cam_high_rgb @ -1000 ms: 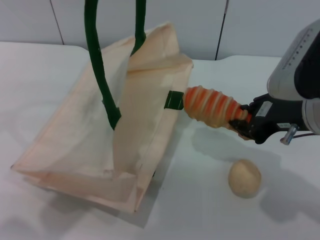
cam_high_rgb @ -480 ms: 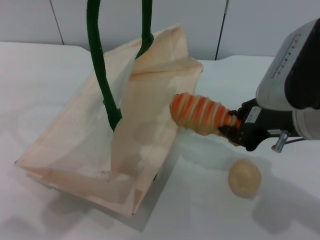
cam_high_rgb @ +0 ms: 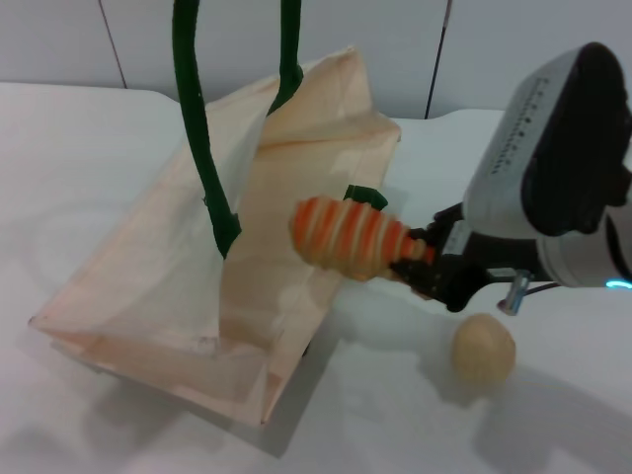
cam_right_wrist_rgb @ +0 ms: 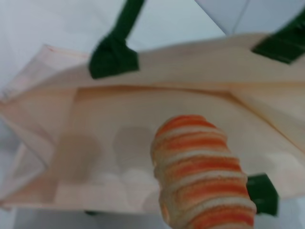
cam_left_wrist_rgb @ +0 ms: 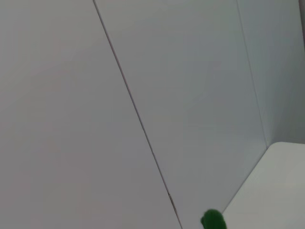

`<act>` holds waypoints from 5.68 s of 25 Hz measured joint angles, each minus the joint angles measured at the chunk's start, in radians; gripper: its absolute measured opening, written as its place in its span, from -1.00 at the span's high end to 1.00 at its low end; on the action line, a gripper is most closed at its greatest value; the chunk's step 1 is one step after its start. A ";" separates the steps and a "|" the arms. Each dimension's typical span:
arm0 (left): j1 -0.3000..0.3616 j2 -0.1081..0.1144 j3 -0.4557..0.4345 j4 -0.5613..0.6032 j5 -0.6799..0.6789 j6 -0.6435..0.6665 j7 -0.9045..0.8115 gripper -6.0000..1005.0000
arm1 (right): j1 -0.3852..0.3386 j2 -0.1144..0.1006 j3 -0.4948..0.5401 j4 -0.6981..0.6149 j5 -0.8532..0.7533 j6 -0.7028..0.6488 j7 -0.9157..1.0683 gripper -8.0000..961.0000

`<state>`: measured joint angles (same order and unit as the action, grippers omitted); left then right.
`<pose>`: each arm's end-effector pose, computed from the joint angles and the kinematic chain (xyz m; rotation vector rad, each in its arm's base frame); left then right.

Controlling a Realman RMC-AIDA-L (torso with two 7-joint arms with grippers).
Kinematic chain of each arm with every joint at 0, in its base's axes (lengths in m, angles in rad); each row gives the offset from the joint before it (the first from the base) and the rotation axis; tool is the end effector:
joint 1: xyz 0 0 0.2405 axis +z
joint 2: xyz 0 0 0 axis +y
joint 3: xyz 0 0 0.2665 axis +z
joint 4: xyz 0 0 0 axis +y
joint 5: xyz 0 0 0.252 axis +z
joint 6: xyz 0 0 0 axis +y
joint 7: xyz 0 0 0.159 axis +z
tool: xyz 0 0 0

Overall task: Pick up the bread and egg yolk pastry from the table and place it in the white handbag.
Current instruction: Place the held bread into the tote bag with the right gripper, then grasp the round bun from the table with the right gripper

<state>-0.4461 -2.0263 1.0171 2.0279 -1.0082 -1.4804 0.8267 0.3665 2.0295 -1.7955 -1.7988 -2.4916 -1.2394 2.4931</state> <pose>-0.0627 0.3686 0.1698 -2.3421 -0.1820 -0.3144 0.0913 0.3505 -0.0428 -2.6699 0.2139 -0.1665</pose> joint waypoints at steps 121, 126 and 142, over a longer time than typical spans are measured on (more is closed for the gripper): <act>-0.035 -0.005 0.092 -0.004 0.010 0.039 -0.020 0.75 | 0.390 0.001 -0.175 0.554 0.159 0.421 0.065 -0.78; -0.027 -0.005 0.087 -0.001 0.011 0.040 -0.020 0.75 | 0.364 -0.003 -0.118 0.549 0.149 0.374 0.065 -0.79; -0.004 -0.005 0.080 -0.002 0.076 0.065 -0.023 0.75 | 0.196 -0.003 0.045 0.397 0.016 0.223 0.065 -0.78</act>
<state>-0.4498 -2.0315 1.0967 2.0264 -0.9318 -1.4157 0.8041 0.5622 2.0263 -1.7507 -1.4014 -2.4758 -1.0167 2.5580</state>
